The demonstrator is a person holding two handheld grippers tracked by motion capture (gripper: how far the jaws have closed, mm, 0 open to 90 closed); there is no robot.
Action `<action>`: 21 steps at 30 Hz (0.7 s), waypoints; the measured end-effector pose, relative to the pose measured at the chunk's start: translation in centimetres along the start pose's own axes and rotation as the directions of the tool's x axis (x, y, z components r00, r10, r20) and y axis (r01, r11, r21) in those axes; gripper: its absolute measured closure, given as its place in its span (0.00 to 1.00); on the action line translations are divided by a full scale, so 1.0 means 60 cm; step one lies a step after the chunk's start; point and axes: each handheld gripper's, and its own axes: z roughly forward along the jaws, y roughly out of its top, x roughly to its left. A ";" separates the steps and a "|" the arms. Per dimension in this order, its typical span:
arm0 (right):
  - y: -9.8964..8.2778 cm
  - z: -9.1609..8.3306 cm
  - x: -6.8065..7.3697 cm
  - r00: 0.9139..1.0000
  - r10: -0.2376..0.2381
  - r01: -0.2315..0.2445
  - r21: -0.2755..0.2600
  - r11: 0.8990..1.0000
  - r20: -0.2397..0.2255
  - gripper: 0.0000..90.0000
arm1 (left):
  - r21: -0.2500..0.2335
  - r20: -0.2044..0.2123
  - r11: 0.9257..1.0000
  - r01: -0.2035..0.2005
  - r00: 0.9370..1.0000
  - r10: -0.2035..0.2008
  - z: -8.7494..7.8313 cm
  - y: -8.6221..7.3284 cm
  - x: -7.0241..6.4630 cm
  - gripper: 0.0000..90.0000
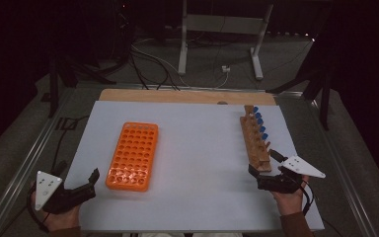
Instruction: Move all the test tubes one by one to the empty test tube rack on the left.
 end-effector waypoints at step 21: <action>0.069 -0.011 -0.035 0.998 -0.032 0.032 0.000 0.999 0.049 0.00 | 0.047 -0.021 0.999 -0.025 0.999 0.026 0.012 -0.009 -0.014 0.02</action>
